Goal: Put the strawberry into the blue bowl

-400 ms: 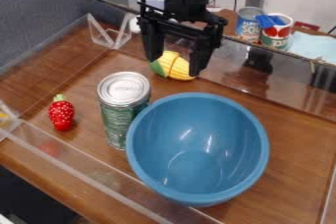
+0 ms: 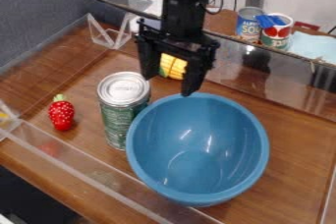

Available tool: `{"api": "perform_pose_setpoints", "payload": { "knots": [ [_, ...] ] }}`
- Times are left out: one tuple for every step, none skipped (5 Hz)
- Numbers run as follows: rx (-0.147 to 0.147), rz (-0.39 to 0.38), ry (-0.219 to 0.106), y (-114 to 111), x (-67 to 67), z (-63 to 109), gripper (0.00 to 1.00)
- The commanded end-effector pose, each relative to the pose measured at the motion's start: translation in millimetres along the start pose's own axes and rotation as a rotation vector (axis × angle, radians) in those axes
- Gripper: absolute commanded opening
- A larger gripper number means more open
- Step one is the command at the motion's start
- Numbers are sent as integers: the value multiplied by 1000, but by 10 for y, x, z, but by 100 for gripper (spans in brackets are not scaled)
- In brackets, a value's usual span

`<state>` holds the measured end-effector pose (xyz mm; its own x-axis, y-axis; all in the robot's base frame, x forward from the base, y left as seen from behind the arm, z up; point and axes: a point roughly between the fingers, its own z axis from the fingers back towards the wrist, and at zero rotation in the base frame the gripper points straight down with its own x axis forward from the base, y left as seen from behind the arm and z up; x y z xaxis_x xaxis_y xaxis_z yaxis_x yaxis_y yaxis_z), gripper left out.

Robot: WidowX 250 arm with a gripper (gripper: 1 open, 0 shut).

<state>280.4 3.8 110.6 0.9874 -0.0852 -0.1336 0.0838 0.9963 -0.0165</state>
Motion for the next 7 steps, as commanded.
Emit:
{"api": "perform_pose_setpoints", "payload": {
  "knots": [
    [-1,20,-42,222,-20,79,100],
    [-4,69,-73,564,-128,87,100],
    [-6,82,-111,928,-309,94,100],
    [-5,91,-154,1240,-466,65,100],
    [0,89,-197,1486,-594,-131,100],
    [-8,74,-200,1573,-588,-369,100],
    [-16,50,-190,1600,-515,-620,100]
  ]
}}
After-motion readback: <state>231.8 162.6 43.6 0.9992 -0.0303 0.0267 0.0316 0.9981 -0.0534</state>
